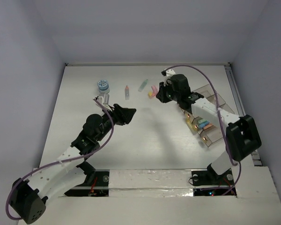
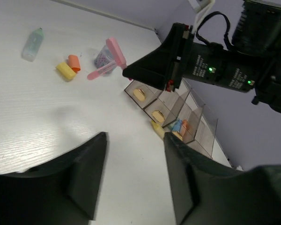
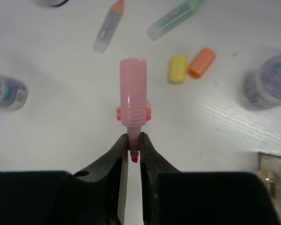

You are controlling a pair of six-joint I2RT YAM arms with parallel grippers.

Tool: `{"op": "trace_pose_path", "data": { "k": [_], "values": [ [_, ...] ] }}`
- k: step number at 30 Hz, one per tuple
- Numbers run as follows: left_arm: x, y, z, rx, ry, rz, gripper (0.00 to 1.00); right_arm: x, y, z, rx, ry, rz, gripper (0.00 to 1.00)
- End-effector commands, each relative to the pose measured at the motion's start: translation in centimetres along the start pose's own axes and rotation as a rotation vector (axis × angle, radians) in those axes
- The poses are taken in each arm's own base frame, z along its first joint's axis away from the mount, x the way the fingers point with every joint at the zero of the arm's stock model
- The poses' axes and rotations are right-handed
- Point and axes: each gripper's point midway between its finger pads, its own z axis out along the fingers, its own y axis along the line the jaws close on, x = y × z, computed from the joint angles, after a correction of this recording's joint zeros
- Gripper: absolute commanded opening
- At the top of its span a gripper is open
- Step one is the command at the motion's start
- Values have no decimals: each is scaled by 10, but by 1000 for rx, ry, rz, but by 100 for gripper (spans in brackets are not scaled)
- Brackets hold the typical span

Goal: Sort the stationery into containers
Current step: Pick up the pen from the center of the board.

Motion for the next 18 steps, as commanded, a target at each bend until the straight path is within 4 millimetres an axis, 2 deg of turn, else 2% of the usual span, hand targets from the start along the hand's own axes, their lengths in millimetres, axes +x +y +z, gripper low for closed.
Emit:
{"op": "trace_pose_path", "data": {
  "k": [1,2,4,8,11,12,18],
  "values": [
    [-21,-25,8,107,-87,-21,52,-16,41,-26,-163,-71,14,0],
    [-16,-23,15,104,-73,-18,53,-15,52,-32,-209,-71,10,0],
    [-19,-34,19,154,-77,-21,57,-15,71,-48,-270,-84,-11,0],
    [-19,-36,28,167,-69,-20,58,-7,101,-70,-366,-82,-52,0],
    [-17,-35,34,161,-54,-17,57,-1,109,-80,-403,-81,-63,0],
    [-15,-37,36,168,-45,-17,57,1,120,-84,-430,-79,-72,0],
    [-14,-28,47,144,-59,-35,56,11,143,-89,-487,-62,-99,0]
  ]
}}
